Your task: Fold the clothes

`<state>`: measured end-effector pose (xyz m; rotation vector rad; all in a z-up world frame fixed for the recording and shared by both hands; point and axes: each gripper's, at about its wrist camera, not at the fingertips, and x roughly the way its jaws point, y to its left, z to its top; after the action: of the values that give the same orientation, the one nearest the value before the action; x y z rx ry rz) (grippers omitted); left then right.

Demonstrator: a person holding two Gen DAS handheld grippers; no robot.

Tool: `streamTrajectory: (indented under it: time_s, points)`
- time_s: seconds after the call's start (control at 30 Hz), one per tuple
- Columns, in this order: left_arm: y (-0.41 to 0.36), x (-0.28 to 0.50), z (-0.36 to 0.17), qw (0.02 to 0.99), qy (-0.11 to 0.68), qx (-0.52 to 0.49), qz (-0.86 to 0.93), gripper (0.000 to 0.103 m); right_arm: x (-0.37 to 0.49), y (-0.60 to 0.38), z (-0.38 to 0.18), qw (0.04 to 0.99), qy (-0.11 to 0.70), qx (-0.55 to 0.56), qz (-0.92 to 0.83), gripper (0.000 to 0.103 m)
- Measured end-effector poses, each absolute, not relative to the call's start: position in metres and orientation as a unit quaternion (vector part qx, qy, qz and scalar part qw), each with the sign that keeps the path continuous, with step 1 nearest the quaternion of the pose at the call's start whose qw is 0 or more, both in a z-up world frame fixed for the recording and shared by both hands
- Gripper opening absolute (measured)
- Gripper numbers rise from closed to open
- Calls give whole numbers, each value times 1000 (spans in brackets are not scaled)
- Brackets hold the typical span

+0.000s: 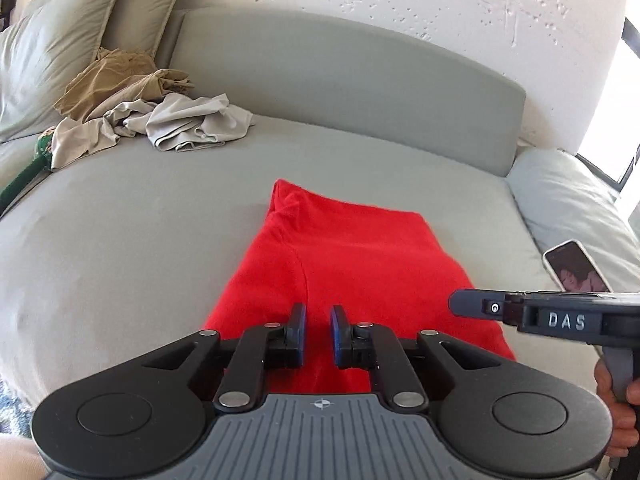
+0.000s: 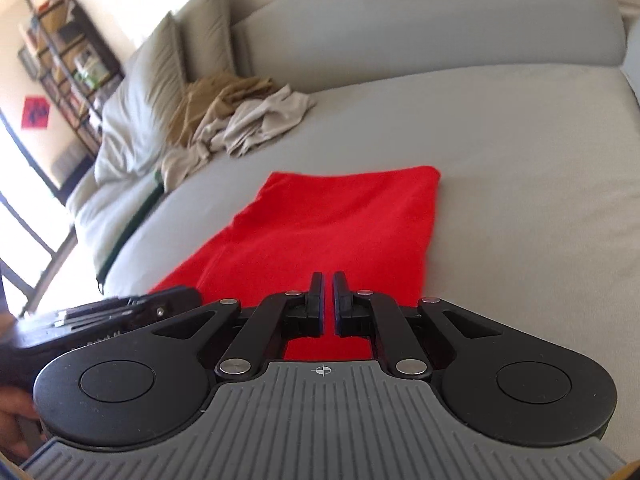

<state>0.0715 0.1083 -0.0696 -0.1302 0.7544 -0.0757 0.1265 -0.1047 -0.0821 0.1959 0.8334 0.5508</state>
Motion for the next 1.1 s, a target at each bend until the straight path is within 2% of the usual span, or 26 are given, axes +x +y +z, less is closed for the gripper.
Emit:
streamTrajectory:
  time_s: [0.03,0.13,0.17,0.23,0.27,0.3,0.33,0.43,0.47,0.5,0.57,0.77,1.1]
  points:
    - [108,69,-72,923,379,-56,-22,11,117,-99,-83,872,405,68,265,21]
    - [114,60,-70,908,415,-57,-8,19,88,-94,-88,868,420,9,264,30]
    - [116,56,-69,902,427,-58,-5,19,80,-99,-87,866,424,8,264,33]
    - [122,45,-61,896,442,-52,0,19,66,-116,-81,853,451,17,264,47]
    - [130,37,-55,896,438,-73,-3,19,59,-127,-77,847,463,29,261,48]
    - [138,29,-49,896,434,-96,-5,34,52,-139,-73,844,467,47,260,53]
    - [147,23,-44,899,420,-123,-6,40,46,-150,-68,842,467,68,261,64]
    - [173,15,-32,907,375,-190,2,55,39,-177,-57,849,446,132,250,75]
    - [180,15,-31,909,360,-210,14,71,40,-184,-55,852,436,154,244,77]
    - [187,18,-33,909,350,-226,18,82,41,-191,-54,853,430,179,236,82]
    - [198,28,-39,902,348,-256,14,84,47,-203,-59,841,430,241,221,83]
    - [211,73,-81,832,428,-348,-56,86,67,-223,-102,770,463,383,213,83]
    - [208,106,-105,769,475,-389,-179,87,91,-230,-138,728,466,461,200,79]
